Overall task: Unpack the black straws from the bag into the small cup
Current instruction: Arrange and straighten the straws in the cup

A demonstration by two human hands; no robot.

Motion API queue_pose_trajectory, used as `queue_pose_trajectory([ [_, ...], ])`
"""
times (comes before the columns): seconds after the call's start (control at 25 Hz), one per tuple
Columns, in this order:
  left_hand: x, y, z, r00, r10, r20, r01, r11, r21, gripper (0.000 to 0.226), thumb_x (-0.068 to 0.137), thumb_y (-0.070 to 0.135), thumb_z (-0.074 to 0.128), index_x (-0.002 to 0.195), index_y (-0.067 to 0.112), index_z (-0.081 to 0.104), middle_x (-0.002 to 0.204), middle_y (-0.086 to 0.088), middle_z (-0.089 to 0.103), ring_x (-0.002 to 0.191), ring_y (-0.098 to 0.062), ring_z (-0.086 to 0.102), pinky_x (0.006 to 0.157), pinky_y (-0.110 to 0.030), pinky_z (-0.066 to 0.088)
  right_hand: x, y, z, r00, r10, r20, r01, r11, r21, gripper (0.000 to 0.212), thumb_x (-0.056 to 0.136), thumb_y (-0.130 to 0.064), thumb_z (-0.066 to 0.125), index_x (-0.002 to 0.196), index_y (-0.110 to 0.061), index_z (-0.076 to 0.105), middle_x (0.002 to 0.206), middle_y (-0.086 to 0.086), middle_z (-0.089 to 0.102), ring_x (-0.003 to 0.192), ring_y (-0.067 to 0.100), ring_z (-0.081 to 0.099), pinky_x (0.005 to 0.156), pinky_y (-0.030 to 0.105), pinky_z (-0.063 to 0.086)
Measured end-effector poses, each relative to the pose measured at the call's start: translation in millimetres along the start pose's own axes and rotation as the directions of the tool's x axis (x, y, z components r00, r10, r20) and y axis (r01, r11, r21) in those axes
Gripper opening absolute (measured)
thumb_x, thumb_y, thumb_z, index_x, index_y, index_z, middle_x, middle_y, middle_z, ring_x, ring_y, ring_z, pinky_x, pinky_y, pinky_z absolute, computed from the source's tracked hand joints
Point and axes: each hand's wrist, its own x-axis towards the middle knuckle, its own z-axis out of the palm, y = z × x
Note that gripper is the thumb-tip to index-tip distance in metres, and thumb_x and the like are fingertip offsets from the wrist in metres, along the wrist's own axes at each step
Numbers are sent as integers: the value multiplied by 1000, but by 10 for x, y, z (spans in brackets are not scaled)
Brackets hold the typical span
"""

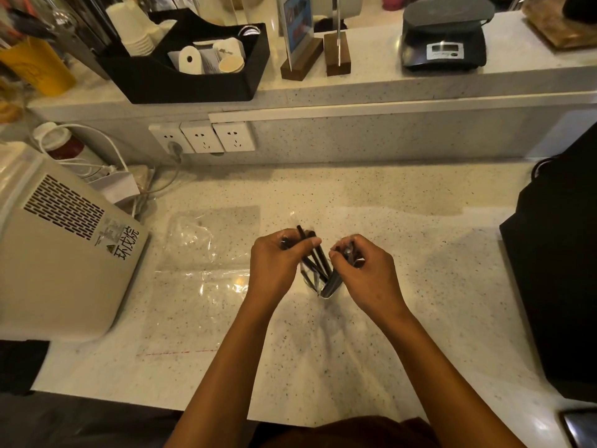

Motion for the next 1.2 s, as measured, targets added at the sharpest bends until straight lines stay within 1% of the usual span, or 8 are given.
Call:
queue_pose_trajectory([
  [0.16,40,61,-27,1000,13,-4,-13,1000,4,14,79,22,85,68,28,78,78,12,79,72,-5,74,64,-13,54,-40,32,8,1000,5,21,-5,1000,6,11,83,-44,67,80,-35,63,84,-22,68,78,2,64,63,10,51],
  [0.28,55,70,-31,1000,-3,-6,3,1000,-1,12,79,22,85,70,21,78,77,8,79,71,-11,75,64,-20,59,-52,33,17,1000,-14,11,14,1000,26,18,78,-51,63,78,-32,63,79,-18,67,72,5,63,61,16,51],
  [0.4,57,81,-46,999,-36,6,36,999,-19,10,81,23,83,72,24,79,77,4,79,70,-14,75,62,-22,58,-58,51,23,999,-28,18,28,999,23,13,80,-47,64,79,-34,62,79,-18,67,73,5,63,61,16,51],
  [0.6,40,116,-65,993,-109,32,111,991,-79,9,82,22,82,74,26,81,80,0,80,74,-16,76,68,-24,57,-60,53,16,999,-26,24,25,999,23,11,81,-46,64,79,-35,62,79,-19,67,72,4,62,60,12,49],
  [0.76,16,152,-70,989,-139,49,143,985,-100,6,85,21,80,85,26,82,85,2,81,78,-13,76,73,-26,55,-65,57,10,999,-29,33,29,999,26,11,87,-35,70,78,-35,62,80,-21,67,71,1,61,60,9,47],
  [0.96,-12,200,-52,988,-136,73,143,986,-87,11,89,19,75,93,28,79,96,0,81,87,-14,76,77,-27,54,-65,59,-2,999,-24,46,23,999,30,12,89,-29,71,81,-33,64,82,-24,68,74,-1,64,61,7,47],
  [1.08,-23,216,-46,988,-132,83,137,988,-65,13,91,19,73,98,28,79,99,-1,81,95,-18,75,85,-32,55,-70,55,-5,998,-26,52,24,999,27,11,90,-30,71,82,-33,64,83,-27,67,76,-2,65,61,6,47],
  [1.2,-40,220,-50,988,-127,90,133,989,-61,14,92,18,71,98,29,78,101,1,81,97,-16,75,89,-34,54,-79,47,1,998,-25,58,24,999,29,12,90,-31,71,82,-34,63,84,-29,67,79,-4,65,62,6,47],
])
